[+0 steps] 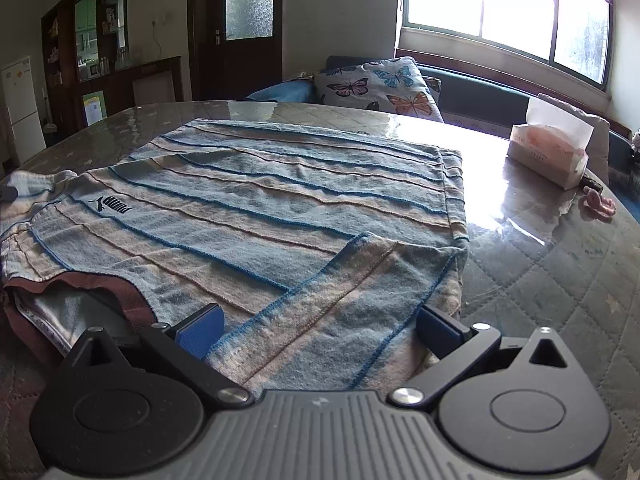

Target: Fold clothes

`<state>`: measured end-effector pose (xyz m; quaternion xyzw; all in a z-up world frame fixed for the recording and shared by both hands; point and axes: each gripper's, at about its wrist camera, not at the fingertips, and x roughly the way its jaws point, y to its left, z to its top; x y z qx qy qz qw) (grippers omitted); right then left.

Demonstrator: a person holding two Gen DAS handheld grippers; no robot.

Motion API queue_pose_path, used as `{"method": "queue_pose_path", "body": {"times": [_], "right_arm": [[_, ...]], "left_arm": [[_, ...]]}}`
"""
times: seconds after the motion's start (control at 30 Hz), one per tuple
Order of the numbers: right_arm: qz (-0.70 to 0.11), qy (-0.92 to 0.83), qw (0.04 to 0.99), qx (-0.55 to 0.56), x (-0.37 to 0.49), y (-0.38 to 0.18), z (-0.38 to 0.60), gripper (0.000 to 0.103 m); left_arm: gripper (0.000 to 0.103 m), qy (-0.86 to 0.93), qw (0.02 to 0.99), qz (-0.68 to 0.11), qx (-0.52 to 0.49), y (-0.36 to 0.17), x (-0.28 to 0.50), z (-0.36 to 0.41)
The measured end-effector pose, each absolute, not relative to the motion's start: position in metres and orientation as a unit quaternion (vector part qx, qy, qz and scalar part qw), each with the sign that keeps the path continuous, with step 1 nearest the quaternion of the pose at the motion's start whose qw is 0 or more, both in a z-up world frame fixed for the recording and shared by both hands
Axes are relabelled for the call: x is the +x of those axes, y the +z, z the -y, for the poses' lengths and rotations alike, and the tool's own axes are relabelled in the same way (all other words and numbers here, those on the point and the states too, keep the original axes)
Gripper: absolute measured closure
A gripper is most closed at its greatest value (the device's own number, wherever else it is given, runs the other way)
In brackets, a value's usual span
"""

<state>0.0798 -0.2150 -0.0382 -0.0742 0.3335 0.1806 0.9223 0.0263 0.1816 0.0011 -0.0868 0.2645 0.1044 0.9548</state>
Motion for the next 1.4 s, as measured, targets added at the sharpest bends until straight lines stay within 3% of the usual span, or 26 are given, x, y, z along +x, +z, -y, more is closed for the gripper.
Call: {"method": "queue_pose_path", "body": {"times": [0.23,0.43,0.53,0.63,0.67,0.77,1.0,1.4], "right_arm": [[-0.333,0.181,0.922,-0.074,0.080,-0.038,0.215,0.000],[-0.334,0.181,0.922,-0.073,0.080,-0.039,0.215,0.000],[-0.334,0.181,0.922,-0.073,0.080,-0.039,0.215,0.000],[-0.334,0.181,0.922,-0.072,0.080,-0.039,0.216,0.000],[-0.334,0.181,0.922,-0.072,0.080,-0.039,0.216,0.000],[-0.334,0.181,0.922,-0.071,0.080,-0.039,0.216,0.000],[-0.335,0.182,0.922,-0.069,0.081,-0.039,0.217,0.000],[-0.335,0.182,0.922,-0.067,0.081,-0.039,0.217,0.000]], "left_arm": [[0.096,-0.024,0.970,-0.239,-0.049,0.015,0.011,-0.136],[0.092,-0.095,0.953,-0.287,-0.007,-0.001,0.014,-0.103],[0.086,-0.110,0.945,-0.307,-0.001,-0.006,0.015,-0.099],[0.070,-0.117,0.952,-0.283,-0.003,0.003,0.010,-0.102],[0.069,-0.114,0.955,-0.273,-0.004,0.006,0.011,-0.105],[0.070,-0.094,0.960,-0.265,-0.008,0.009,0.024,-0.115],[0.071,-0.041,0.941,-0.337,0.005,-0.019,0.058,-0.124],[0.069,-0.048,0.946,-0.318,0.046,-0.007,0.093,-0.103]]}}
